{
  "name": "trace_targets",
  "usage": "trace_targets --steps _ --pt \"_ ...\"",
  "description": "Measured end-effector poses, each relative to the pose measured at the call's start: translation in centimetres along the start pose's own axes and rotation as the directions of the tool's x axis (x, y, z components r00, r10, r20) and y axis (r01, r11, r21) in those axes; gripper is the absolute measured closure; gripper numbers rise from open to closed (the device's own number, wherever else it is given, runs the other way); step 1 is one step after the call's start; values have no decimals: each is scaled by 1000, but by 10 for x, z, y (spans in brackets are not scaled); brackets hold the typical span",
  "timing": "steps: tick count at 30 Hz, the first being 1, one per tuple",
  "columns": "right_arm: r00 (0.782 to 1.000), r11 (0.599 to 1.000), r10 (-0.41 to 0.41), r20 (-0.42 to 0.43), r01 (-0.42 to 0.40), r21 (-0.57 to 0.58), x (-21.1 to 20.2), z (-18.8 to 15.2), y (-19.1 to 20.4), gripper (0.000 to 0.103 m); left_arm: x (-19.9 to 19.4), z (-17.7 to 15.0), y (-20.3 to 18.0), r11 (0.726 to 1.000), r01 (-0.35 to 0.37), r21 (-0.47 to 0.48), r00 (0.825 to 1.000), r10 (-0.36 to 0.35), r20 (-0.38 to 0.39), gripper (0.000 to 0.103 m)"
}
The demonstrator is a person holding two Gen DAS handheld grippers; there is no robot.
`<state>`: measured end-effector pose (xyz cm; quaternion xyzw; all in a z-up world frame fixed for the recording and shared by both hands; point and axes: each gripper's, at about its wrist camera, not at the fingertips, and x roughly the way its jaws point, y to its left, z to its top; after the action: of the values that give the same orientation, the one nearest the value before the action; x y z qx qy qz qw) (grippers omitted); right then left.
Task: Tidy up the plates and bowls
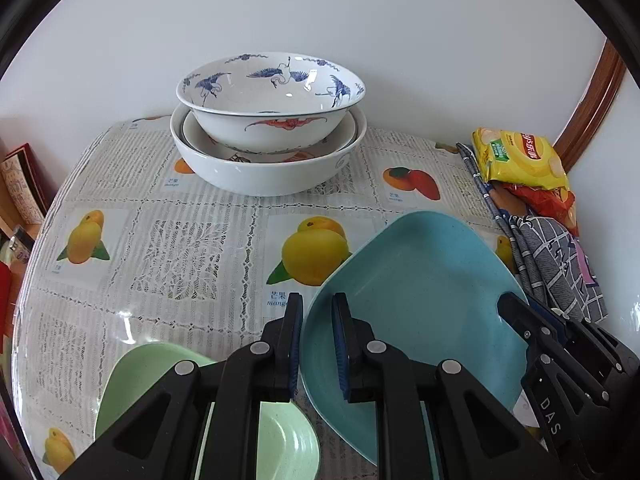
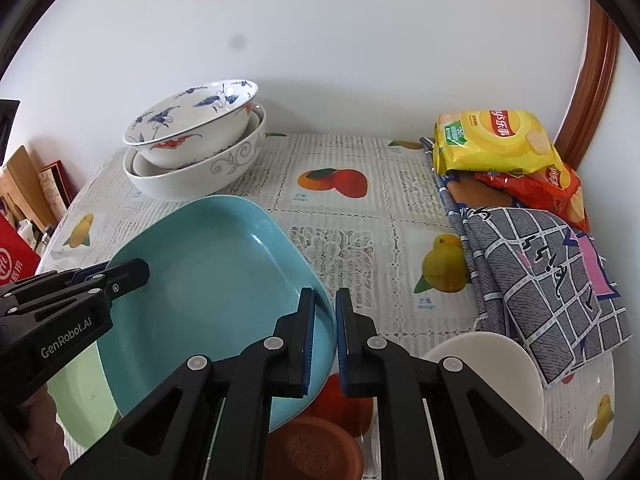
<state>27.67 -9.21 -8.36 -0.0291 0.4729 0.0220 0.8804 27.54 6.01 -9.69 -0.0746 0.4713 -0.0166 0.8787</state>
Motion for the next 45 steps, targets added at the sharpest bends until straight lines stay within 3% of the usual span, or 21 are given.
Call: trace_targets --steps 18,45 --pt "998 998 12 57 -15 64 -82 -40 -8 93 -73 -42 -12 1000 31 -1 998 -31 47 88" --pt "995 998 -17 96 12 57 -121 -56 12 93 -105 -62 5 997 79 -27 994 -77 78 88"
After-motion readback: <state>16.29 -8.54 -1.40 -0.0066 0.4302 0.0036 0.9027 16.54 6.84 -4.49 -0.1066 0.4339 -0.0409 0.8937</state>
